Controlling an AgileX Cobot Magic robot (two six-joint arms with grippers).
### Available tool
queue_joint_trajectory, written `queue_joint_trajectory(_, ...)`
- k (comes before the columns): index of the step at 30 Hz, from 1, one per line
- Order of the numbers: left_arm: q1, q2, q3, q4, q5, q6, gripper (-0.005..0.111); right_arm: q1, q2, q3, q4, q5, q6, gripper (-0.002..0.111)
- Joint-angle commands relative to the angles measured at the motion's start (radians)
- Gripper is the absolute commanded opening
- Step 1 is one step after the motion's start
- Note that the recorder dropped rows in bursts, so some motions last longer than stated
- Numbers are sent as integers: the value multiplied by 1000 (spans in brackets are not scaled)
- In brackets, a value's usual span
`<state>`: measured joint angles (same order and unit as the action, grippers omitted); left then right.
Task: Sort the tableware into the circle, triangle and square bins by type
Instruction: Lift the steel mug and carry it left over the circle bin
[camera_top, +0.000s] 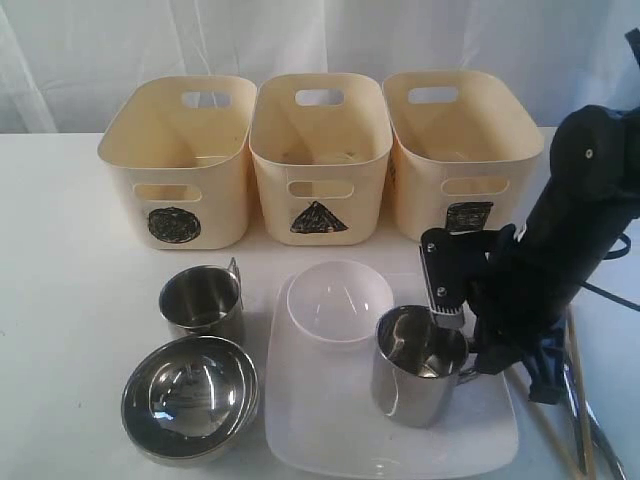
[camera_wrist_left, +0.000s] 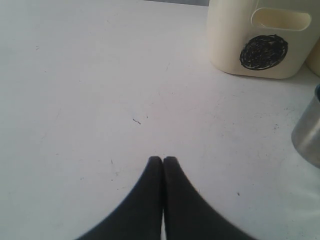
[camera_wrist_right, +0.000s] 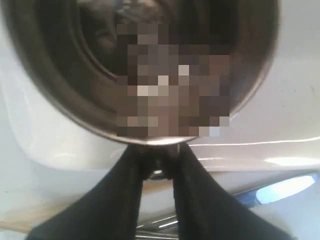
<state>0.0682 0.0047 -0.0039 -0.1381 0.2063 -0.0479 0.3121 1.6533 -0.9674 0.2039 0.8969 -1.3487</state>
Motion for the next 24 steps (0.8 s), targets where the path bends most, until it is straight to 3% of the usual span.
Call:
queue_joint_trajectory(1,-1,-5,4,-3,-4,1,0,7,0,3,5,3,-7,0)
queue_joint_trajectory(8,-1,-5,4,-3,-4,1,0,7,-36,3,-6,74,-1,0)
queue_joint_trajectory(13,-1,-5,4,-3,-4,1,0,7,-191,-9,27,69,-1,0)
queue_joint_trajectory(19,-1,-5,4,-3,-4,1,0,7,-254,-84,371,-58,-47,0)
queue_joint_trajectory(24,-1,-5,4,-3,-4,1,0,7,-232,-112,748,-198,-324,0)
